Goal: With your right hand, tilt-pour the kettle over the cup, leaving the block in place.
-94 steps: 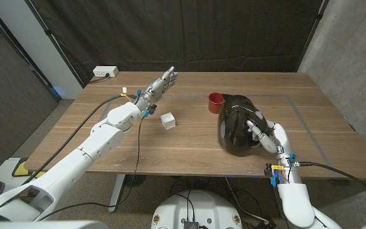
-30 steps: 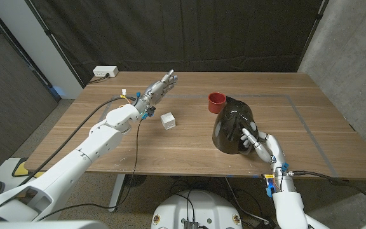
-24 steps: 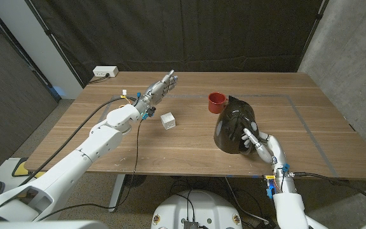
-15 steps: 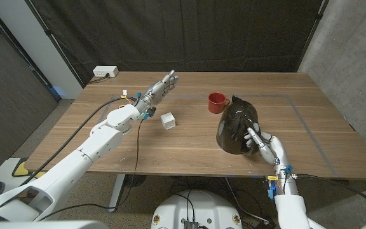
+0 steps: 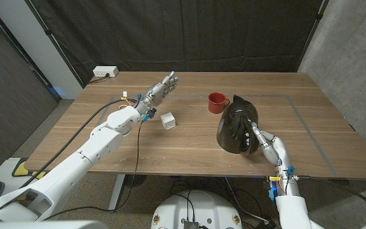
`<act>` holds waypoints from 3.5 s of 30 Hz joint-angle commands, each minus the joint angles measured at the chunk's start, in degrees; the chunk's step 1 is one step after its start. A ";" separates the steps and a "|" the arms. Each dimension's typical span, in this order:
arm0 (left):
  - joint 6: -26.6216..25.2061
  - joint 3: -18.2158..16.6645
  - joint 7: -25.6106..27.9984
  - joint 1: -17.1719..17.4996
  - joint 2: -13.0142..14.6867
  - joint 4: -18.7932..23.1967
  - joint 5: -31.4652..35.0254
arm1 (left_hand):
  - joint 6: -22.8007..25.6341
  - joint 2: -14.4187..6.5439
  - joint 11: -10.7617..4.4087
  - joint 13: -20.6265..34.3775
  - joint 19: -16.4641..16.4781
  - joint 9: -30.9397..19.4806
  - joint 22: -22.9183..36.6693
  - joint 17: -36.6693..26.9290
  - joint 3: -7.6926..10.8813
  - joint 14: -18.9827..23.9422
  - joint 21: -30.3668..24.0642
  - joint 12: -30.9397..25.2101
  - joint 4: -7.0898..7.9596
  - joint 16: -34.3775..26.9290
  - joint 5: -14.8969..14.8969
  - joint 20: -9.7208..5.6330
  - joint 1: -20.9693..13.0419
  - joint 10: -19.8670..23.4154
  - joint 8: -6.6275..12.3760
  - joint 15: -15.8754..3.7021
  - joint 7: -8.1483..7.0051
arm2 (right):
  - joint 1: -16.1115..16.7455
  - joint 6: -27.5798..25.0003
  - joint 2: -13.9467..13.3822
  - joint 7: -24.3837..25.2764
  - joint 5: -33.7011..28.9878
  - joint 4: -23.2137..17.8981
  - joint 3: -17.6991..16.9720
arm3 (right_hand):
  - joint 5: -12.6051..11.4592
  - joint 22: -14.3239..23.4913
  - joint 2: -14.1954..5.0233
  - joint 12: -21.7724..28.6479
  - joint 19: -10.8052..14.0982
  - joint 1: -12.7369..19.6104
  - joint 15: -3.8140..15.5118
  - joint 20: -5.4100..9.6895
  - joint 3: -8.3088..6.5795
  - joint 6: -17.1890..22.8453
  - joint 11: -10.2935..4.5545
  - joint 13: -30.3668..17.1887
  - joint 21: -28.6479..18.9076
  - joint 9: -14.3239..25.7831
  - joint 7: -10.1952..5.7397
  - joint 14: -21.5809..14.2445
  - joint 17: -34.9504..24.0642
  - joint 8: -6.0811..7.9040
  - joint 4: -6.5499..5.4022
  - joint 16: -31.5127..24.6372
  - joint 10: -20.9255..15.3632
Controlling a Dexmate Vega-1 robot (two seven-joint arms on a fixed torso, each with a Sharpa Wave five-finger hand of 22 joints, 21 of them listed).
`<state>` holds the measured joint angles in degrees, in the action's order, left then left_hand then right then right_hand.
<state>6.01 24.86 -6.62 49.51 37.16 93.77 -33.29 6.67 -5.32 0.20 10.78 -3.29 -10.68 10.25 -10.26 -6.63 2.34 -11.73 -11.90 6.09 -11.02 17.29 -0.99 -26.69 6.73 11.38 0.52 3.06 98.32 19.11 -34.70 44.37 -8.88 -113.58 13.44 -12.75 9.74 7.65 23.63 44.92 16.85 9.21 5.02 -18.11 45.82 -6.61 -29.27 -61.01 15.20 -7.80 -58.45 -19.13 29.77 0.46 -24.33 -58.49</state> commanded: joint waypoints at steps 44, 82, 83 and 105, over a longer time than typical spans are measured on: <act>3.28 -2.79 -0.44 3.92 1.58 -0.46 -2.75 | 0.51 -0.41 -0.30 0.23 -0.08 -0.17 0.19 -0.27 -0.94 0.48 0.10 0.06 -0.12 0.09 -0.07 0.28 -0.39 0.73 0.20 -0.10 -0.08 | -9.93 -6.58 -3.42 -23.41 30.47 0.20 -10.81 | 0.81 0.46 -2.86 -6.28 -10.51 -2.48 -5.33 2.40 1.68 -7.21 5.20 3.92 15.35 -0.45 3.46 16.69 2.93 -7.29 -1.69 9.16 12.74; 6.90 -4.84 -2.77 5.40 2.38 -3.21 -4.73 | 0.51 -0.45 -0.28 0.23 0.14 -0.17 0.19 -0.27 -1.43 0.68 0.02 0.13 -0.10 0.07 -0.11 -0.26 -0.53 0.72 0.13 -0.08 -0.18 | -35.81 -9.34 -6.56 -40.33 44.59 17.82 -1.23 | 0.83 0.39 -3.80 -11.96 -27.17 -2.48 -8.46 -1.43 3.65 -18.11 8.43 10.76 29.85 -2.95 5.19 37.47 7.50 -16.73 -0.83 13.85 29.37; 7.13 -4.86 -2.97 5.36 2.24 -3.43 -4.86 | 0.50 -0.44 -0.30 0.23 0.18 -0.17 0.19 -0.27 -1.44 0.67 0.01 0.14 -0.10 0.08 -0.11 -0.30 -0.53 0.71 0.12 -0.13 -0.18 | -36.87 -9.30 -6.43 -41.12 44.70 18.81 -0.78 | 0.82 0.38 -3.76 -11.94 -27.15 -2.46 -8.37 -1.24 3.68 -18.42 8.51 10.84 29.91 -2.97 5.29 37.49 7.54 -16.89 -0.80 13.82 29.37; 8.38 -5.18 -0.18 6.52 0.91 -1.87 -4.41 | 0.59 -0.30 -0.56 0.23 0.54 -0.17 0.17 -0.27 -1.79 0.90 -0.07 0.08 -0.09 0.03 -0.08 -0.52 -0.52 0.91 0.14 -0.28 -0.23 | -53.64 -3.76 1.26 -55.22 45.59 41.55 6.51 | 0.58 0.34 -3.74 -12.17 -27.78 -2.64 -8.44 -0.97 4.11 -21.02 8.92 12.00 31.37 -3.13 6.42 39.18 7.95 -18.10 -0.71 13.81 31.26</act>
<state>14.25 19.79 -8.30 55.31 38.44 90.73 -38.23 6.88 -5.61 -0.41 10.78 -2.98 -10.68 10.25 -10.26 -8.05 2.66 -11.73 -11.90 5.92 -11.02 17.29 -1.33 -26.98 7.33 11.38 0.20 2.84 51.37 11.75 -37.27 -3.74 36.18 -82.04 17.04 -11.97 10.01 4.25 11.22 17.14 14.07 0.55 2.46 -14.14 25.04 2.19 -17.25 -29.86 11.97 -1.53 -19.60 -11.18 12.04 -0.16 -10.35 -27.29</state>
